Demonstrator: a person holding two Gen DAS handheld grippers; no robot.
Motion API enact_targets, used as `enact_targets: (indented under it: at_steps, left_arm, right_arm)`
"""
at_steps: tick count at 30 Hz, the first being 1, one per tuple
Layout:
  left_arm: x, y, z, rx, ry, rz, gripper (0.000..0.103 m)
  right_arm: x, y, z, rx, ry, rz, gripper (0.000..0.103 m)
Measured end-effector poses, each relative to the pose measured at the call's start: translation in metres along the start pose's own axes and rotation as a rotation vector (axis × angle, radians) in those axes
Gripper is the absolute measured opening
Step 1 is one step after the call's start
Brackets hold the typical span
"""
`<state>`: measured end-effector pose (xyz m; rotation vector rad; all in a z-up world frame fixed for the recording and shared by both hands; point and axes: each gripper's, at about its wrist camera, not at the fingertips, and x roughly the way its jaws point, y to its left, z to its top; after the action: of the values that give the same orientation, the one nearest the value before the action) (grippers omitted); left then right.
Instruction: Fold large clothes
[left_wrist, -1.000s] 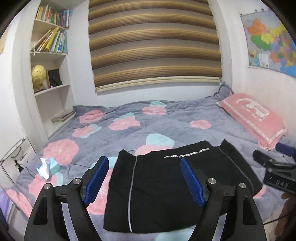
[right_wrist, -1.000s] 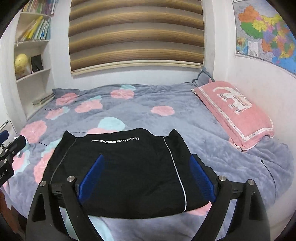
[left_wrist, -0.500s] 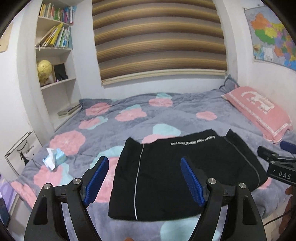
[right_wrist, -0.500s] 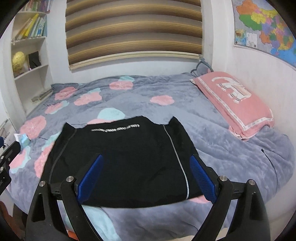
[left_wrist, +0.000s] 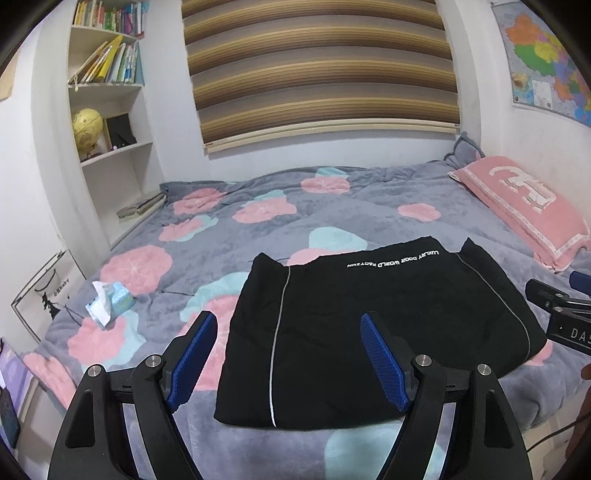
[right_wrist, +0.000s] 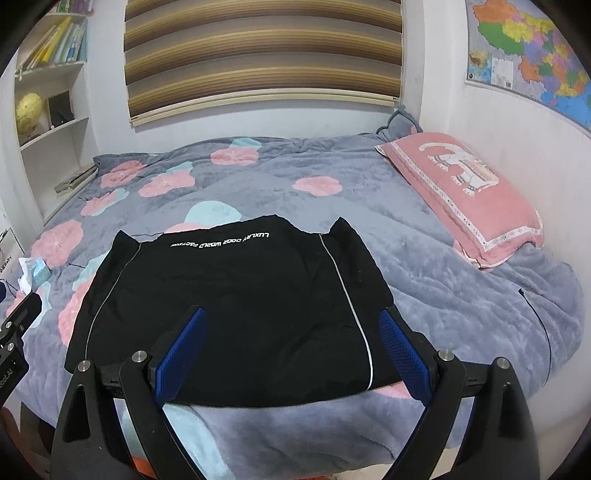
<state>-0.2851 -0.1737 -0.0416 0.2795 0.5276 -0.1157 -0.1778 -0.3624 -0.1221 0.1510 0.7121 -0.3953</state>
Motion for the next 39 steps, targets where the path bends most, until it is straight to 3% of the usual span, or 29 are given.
enact_targets:
  at_steps: [17, 26, 39]
  left_arm:
    - [0.009, -0.007, 0.0, 0.0, 0.011, -0.013, 0.081]
    - [0.008, -0.008, 0.001, -0.007, -0.013, 0.033, 0.081]
    - [0.019, -0.007, 0.0, -0.009, 0.011, 0.022, 0.081]
  right_arm:
    - [0.013, -0.003, -0.002, 0.001, 0.036, 0.0, 0.095]
    - [0.018, -0.002, -0.002, 0.004, 0.041, 0.006, 0.095]
    - [0.028, -0.005, -0.001, 0.006, 0.07, 0.017, 0.095]
